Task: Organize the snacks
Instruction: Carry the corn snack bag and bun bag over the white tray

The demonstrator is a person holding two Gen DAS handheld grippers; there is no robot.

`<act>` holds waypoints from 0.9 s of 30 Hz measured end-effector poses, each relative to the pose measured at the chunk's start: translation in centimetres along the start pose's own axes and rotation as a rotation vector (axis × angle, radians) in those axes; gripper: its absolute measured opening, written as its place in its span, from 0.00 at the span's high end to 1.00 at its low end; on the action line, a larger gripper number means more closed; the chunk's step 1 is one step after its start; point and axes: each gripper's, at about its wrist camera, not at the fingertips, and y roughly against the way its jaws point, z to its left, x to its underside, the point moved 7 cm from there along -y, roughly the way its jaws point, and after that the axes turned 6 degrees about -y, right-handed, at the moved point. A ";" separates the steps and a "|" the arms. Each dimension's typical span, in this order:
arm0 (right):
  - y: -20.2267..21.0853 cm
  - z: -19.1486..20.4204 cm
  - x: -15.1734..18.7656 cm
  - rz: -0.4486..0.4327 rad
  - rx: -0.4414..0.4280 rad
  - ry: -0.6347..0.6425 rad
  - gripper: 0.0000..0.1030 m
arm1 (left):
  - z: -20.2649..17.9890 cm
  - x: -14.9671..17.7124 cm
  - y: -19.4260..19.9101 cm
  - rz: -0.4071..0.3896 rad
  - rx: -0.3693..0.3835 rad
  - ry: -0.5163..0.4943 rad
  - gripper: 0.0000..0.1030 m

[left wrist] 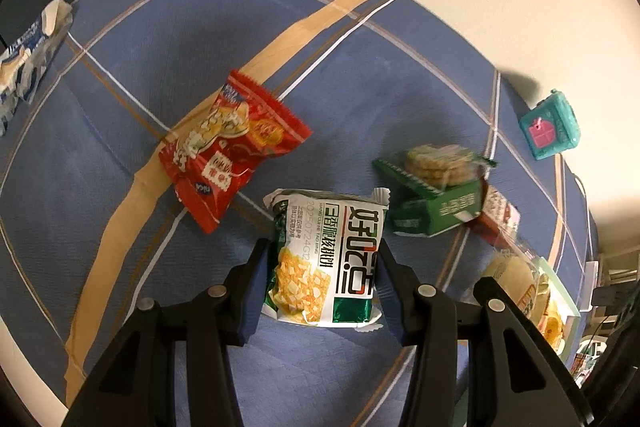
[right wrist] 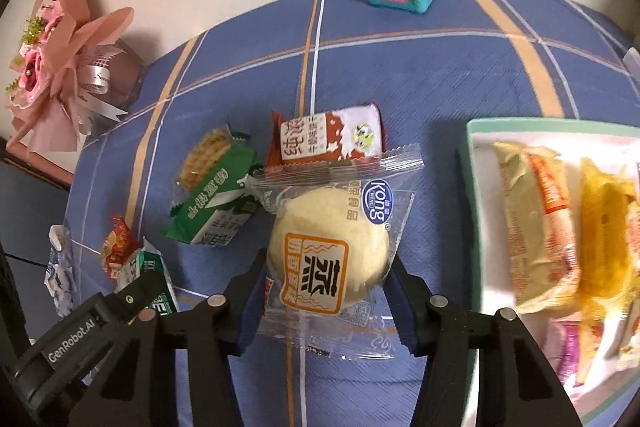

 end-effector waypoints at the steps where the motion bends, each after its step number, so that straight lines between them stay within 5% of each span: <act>1: 0.4 -0.1 -0.1 -0.006 0.003 0.004 0.45 | -0.3 0.0 0.3 -0.006 0.001 -0.004 0.50; 13: 5.7 -3.0 -1.7 -0.081 0.041 0.019 0.45 | -5.8 1.0 3.3 -0.073 0.023 -0.091 0.50; 27: 12.8 -18.1 -4.7 -0.181 0.142 -0.215 0.45 | -17.4 5.7 4.4 -0.066 0.112 -0.340 0.50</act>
